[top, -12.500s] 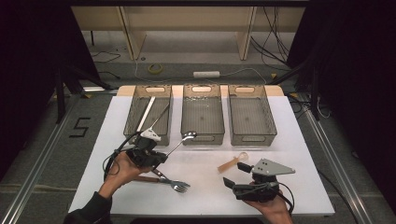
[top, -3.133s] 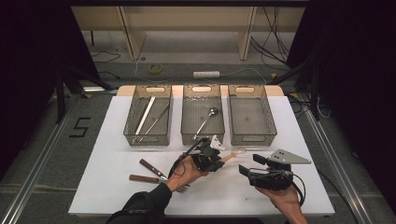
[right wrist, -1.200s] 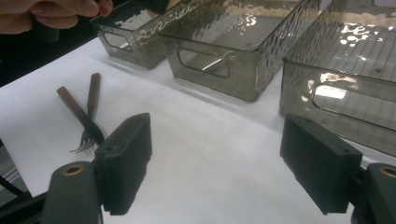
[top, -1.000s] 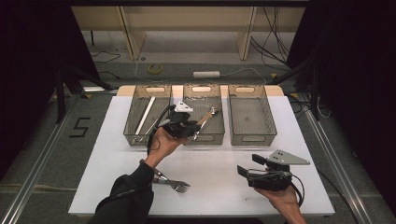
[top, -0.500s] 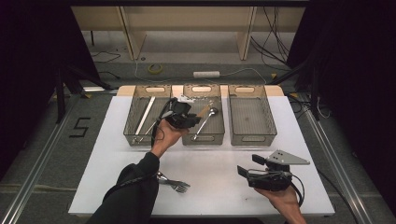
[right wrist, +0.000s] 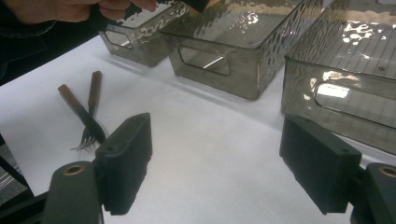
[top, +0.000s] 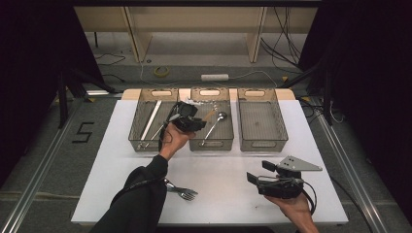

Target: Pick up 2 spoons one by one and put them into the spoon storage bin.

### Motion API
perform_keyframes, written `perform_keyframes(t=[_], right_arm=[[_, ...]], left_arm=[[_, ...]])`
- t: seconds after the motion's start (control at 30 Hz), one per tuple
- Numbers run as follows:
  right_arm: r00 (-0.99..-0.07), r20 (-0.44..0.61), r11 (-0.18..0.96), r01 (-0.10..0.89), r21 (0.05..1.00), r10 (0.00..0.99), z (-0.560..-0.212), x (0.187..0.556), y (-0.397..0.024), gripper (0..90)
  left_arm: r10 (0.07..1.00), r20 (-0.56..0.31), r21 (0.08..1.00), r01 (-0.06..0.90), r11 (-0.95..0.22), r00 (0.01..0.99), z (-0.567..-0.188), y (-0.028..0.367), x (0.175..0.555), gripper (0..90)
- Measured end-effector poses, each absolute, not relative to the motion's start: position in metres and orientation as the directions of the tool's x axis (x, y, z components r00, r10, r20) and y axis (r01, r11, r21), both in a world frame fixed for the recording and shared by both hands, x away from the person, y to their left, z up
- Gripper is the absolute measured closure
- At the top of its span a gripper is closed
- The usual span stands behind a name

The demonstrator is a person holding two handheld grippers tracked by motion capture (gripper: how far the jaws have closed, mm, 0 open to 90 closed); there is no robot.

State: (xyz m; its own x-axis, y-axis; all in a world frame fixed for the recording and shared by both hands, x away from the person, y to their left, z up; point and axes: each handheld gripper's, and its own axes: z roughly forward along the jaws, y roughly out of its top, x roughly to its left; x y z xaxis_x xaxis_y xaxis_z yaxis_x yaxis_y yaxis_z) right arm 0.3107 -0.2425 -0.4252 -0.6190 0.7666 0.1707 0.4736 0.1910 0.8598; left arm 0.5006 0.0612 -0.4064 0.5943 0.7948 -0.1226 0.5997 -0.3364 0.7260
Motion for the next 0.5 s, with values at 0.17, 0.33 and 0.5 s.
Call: perform_keyframes(t=[0.17, 0.33, 0.5], right_arm=[[-0.619, 0.171, 0.190, 0.473, 0.860, 0.766, -0.4252, 0.3107, -0.2429, 26.3], [-0.619, 0.172, 0.191, 0.475, 0.859, 0.766, -0.4253, 0.3106, -0.2427, 26.4], [-0.619, 0.172, 0.190, 0.475, 0.859, 0.766, -0.4252, 0.3107, -0.2428, 26.4]], left_arm=[[0.810, -0.113, 0.710, 0.617, -0.339, 0.575, -0.4100, 0.0607, 0.5043, 73.3], [0.818, -0.118, 0.697, 0.634, -0.336, 0.564, -0.4136, 0.0613, 0.5069, 73.2], [0.825, -0.117, 0.692, 0.641, -0.332, 0.553, -0.4168, 0.0619, 0.5084, 73.2]])
